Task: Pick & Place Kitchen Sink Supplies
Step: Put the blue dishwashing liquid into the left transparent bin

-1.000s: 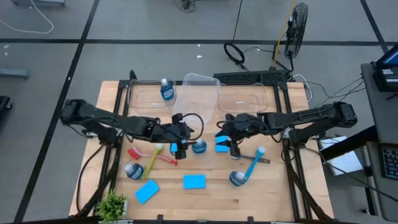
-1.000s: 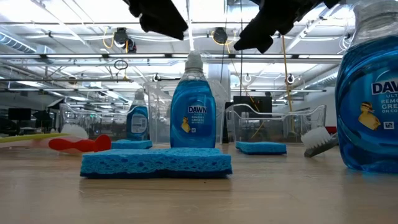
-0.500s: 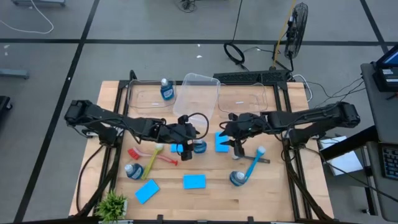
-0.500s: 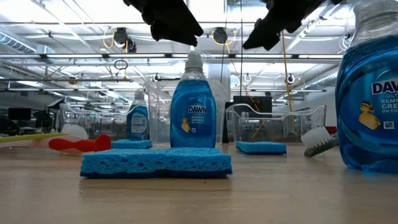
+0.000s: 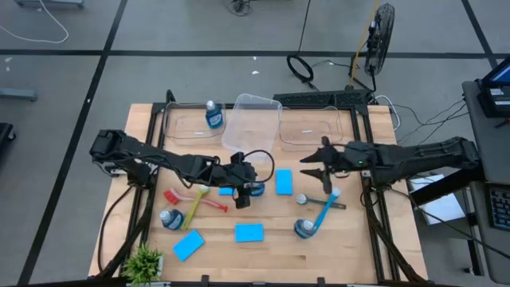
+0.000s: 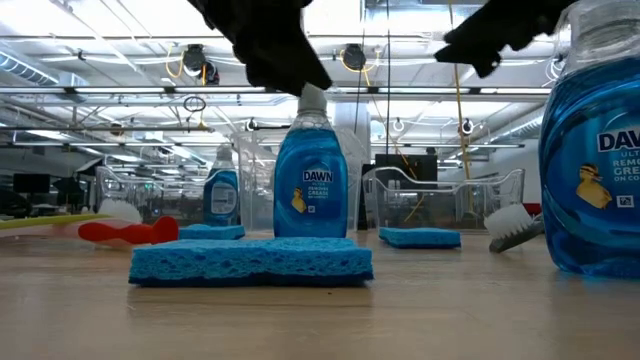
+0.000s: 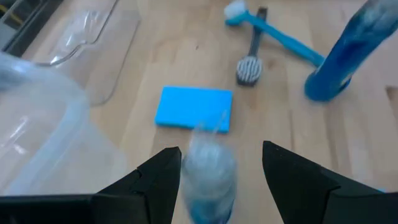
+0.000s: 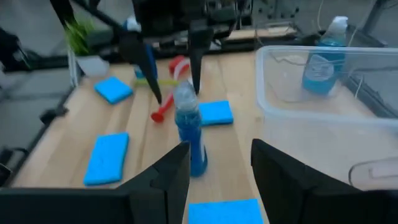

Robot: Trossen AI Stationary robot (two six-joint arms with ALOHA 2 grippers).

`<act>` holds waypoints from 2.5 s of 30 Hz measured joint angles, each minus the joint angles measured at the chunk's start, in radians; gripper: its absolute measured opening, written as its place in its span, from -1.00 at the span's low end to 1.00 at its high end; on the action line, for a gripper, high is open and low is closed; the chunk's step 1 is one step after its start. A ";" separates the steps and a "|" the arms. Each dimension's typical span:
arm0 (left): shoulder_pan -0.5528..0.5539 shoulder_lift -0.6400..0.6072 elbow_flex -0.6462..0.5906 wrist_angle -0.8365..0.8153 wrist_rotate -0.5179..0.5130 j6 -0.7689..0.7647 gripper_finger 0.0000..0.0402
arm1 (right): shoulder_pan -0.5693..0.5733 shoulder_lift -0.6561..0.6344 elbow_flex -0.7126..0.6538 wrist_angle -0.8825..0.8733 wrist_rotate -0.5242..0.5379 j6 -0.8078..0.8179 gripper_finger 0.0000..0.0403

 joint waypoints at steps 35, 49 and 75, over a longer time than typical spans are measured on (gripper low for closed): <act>0.057 -0.014 0.002 -0.028 0.037 -0.105 -0.29 | 0.000 -0.217 -0.235 0.201 0.005 0.115 -0.23; 0.068 -0.303 0.168 -0.316 -0.043 -0.108 -0.29 | 0.000 -0.217 -0.235 0.204 0.028 0.111 -0.23; 0.355 -0.476 0.307 -0.808 -0.718 -0.104 -0.29 | 0.000 -0.217 -0.235 0.209 0.054 0.130 -0.23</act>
